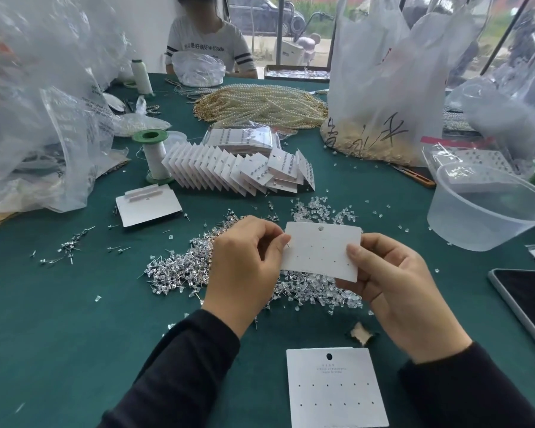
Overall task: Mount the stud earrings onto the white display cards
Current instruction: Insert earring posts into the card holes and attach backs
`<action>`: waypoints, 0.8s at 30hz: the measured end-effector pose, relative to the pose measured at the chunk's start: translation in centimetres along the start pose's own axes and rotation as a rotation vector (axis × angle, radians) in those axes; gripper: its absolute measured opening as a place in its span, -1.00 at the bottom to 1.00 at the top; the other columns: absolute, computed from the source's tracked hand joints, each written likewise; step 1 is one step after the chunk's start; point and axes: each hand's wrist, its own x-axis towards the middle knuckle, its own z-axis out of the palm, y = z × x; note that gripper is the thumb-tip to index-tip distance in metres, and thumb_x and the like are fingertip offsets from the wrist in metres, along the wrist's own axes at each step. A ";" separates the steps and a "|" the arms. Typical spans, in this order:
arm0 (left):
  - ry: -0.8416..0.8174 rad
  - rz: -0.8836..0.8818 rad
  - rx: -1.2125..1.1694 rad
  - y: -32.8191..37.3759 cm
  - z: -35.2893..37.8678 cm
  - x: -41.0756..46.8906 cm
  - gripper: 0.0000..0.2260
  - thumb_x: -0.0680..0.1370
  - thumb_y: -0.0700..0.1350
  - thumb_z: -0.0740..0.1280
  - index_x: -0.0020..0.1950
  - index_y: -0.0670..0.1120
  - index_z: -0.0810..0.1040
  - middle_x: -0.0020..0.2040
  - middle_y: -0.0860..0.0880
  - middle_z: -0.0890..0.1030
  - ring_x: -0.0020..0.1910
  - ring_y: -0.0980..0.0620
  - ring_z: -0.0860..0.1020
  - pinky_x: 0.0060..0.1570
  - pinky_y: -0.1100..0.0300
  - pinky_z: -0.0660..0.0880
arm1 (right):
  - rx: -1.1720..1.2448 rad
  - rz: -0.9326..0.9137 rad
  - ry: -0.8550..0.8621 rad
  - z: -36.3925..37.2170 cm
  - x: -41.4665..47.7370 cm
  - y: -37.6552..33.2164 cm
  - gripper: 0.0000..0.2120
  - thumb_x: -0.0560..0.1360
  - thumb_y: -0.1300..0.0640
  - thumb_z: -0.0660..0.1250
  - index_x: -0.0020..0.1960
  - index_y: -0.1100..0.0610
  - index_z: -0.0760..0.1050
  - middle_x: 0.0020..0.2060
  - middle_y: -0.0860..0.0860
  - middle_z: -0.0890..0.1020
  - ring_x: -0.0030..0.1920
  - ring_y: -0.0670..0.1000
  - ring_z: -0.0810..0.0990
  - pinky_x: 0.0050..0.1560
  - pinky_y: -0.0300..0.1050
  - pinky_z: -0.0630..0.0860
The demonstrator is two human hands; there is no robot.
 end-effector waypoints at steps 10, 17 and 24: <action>0.014 0.009 0.001 -0.2 -0.1 0.0 -0.95 0.40 -0.27 0.43 -0.25 -0.20 0.59 -0.34 -0.04 0.57 -0.40 0.08 0.48 -0.33 0.33 0.41 | -0.020 0.019 -0.042 0.3 -0.1 -0.1 -0.79 0.30 0.20 0.33 -0.11 0.28 0.52 -0.30 0.09 0.67 -0.34 -0.02 0.63 -0.40 -0.20 0.56; -0.017 0.018 -0.009 -0.1 -0.3 -0.1 -0.95 0.40 -0.26 0.42 -0.25 -0.21 0.59 -0.34 -0.08 0.60 -0.38 0.02 0.51 -0.31 0.24 0.42 | 0.010 0.042 -0.035 0.1 -0.1 -0.2 -0.83 0.31 0.20 0.32 -0.12 0.25 0.52 -0.29 0.08 0.67 -0.34 -0.03 0.63 -0.38 -0.20 0.57; -0.081 0.069 0.033 -0.2 -0.3 -0.2 -0.95 0.40 -0.24 0.42 -0.24 -0.20 0.59 -0.35 -0.06 0.59 -0.40 0.04 0.50 -0.33 0.21 0.43 | 0.056 0.074 -0.010 -0.1 0.1 -0.2 -0.88 0.30 0.20 0.32 -0.18 0.22 0.55 -0.29 0.11 0.68 -0.34 -0.01 0.64 -0.40 -0.21 0.56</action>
